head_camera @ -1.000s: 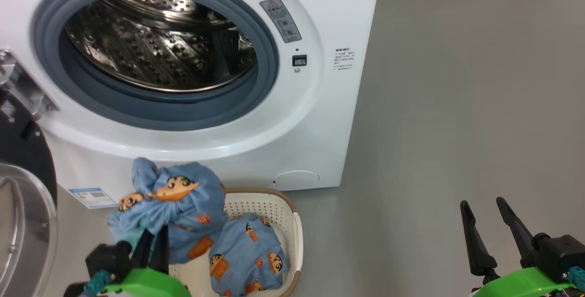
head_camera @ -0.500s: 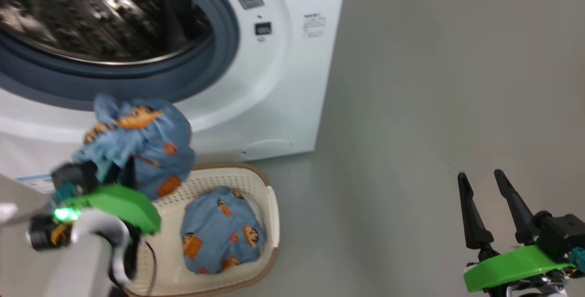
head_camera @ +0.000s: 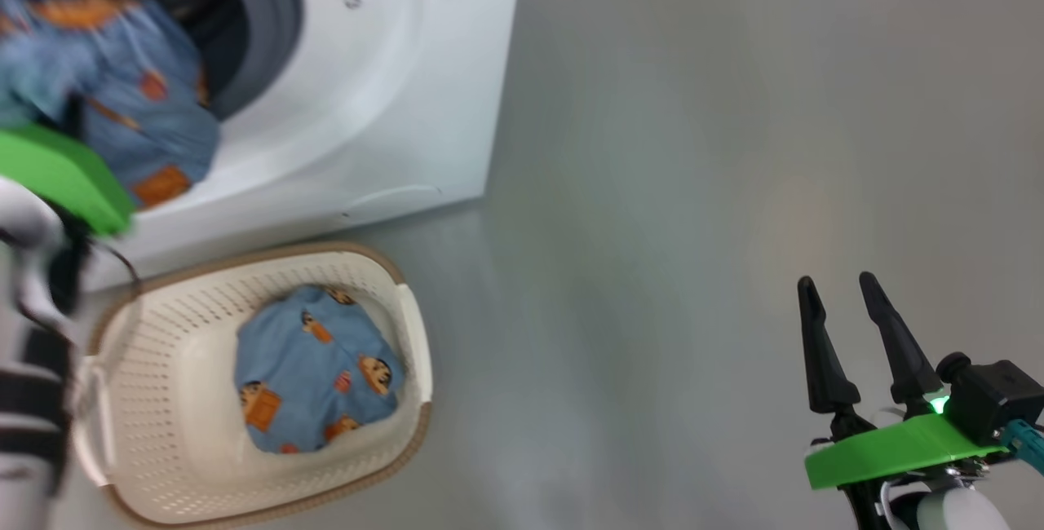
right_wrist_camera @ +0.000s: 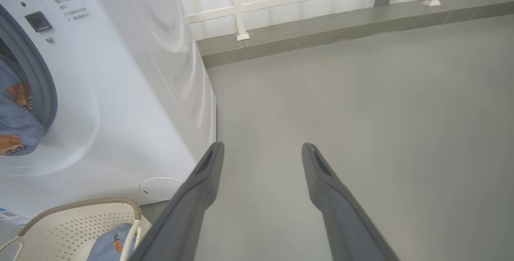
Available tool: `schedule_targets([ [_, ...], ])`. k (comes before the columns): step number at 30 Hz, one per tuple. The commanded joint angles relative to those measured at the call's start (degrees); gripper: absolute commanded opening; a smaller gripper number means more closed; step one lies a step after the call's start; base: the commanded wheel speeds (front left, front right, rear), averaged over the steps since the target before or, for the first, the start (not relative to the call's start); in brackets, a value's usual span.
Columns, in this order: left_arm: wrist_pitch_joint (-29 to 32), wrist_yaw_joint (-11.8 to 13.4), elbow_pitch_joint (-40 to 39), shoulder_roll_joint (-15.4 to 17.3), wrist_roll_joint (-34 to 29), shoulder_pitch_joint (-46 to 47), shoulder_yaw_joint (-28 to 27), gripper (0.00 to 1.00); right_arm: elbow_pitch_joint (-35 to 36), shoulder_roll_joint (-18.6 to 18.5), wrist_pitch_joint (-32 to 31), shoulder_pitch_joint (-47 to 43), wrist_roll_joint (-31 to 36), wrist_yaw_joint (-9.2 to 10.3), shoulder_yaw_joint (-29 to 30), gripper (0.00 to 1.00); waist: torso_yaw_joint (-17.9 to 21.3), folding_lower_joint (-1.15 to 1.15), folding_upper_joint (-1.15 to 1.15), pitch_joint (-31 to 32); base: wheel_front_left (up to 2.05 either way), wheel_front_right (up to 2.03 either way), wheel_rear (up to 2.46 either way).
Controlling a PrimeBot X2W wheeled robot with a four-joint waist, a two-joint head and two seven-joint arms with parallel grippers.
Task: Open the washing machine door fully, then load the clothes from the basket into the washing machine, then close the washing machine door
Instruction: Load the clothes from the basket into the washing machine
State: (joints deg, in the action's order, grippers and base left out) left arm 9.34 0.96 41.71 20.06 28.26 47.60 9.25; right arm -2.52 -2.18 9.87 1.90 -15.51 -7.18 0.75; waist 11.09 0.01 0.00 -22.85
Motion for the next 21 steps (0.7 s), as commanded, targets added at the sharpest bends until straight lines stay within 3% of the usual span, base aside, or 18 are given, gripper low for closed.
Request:
schedule_targets([
  [1,1.05,-0.27,-0.62,3.98,0.4,3.69,-2.15,0.0,0.73,-0.7,1.15,1.58,-1.18,-0.31,-1.76,1.0,3.36,-0.01,0.0,-4.3,0.0,0.0,0.0],
  [10,4.11,0.02,-1.64,10.5,-0.32,16.59,-3.37,0.0,-2.92,-0.7,4.15,5.39,-4.39,-0.31,-4.32,1.0,6.05,-0.01,0.0,-11.21,0.0,0.0,0.0],
  [16,-2.75,1.48,-3.67,14.23,-3.76,21.89,-3.46,0.0,-4.4,-0.7,4.9,7.54,-6.1,-0.31,-5.28,1.0,7.44,-0.01,0.0,-14.43,0.0,0.0,0.0],
  [20,-7.73,2.14,-2.73,15.0,-5.68,23.64,-2.87,0.0,-5.35,-0.7,5.07,8.42,-6.75,-0.31,-5.58,1.0,7.66,-0.01,0.0,-15.31,0.0,0.0,0.0],
  [21,-8.54,2.24,-2.23,14.99,-5.76,23.9,-2.89,0.29,-5.42,-0.7,5.08,8.6,-6.85,-0.31,-5.54,1.0,7.66,-0.01,0.0,-15.41,0.0,0.0,0.0],
])
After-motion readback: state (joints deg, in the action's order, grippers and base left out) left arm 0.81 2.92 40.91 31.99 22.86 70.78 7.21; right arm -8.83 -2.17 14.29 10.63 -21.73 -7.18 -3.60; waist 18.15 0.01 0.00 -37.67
